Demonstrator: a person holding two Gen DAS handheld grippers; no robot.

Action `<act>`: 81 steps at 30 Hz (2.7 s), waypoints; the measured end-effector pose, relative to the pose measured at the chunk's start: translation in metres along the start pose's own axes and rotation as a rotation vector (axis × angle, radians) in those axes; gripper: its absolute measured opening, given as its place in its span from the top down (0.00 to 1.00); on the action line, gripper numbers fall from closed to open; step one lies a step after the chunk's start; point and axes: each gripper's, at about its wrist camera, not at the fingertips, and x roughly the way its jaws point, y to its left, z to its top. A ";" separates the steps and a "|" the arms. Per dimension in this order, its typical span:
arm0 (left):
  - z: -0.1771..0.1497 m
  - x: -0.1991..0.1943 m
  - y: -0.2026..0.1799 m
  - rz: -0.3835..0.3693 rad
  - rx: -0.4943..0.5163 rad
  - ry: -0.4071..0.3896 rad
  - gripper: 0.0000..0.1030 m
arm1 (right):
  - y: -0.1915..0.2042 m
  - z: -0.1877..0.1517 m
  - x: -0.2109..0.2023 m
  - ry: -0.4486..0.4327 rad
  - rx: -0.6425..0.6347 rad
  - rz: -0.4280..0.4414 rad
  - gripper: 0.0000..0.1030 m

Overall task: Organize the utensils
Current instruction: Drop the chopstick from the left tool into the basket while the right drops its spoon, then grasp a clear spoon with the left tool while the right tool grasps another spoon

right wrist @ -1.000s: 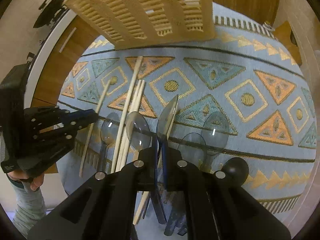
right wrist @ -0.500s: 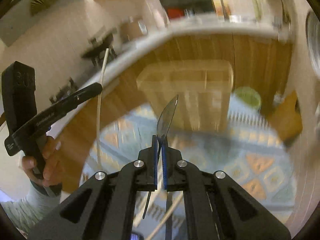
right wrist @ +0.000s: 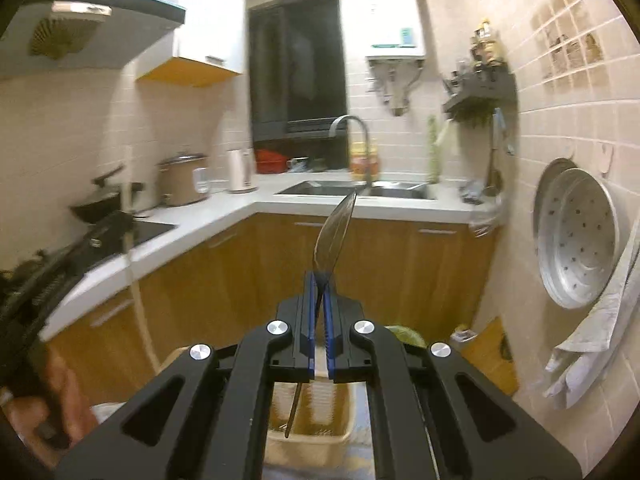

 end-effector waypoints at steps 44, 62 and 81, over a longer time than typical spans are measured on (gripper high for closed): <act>-0.144 -0.066 0.061 -0.246 -0.070 1.012 0.69 | -0.017 -0.106 -0.029 0.768 0.190 0.292 0.63; -0.224 -0.071 0.015 -0.197 0.213 1.239 0.81 | 0.029 -0.198 -0.019 1.097 0.169 0.387 0.75; -0.203 -0.061 0.068 -0.185 0.024 1.165 0.98 | 0.100 -0.226 -0.017 1.140 -0.201 0.341 0.84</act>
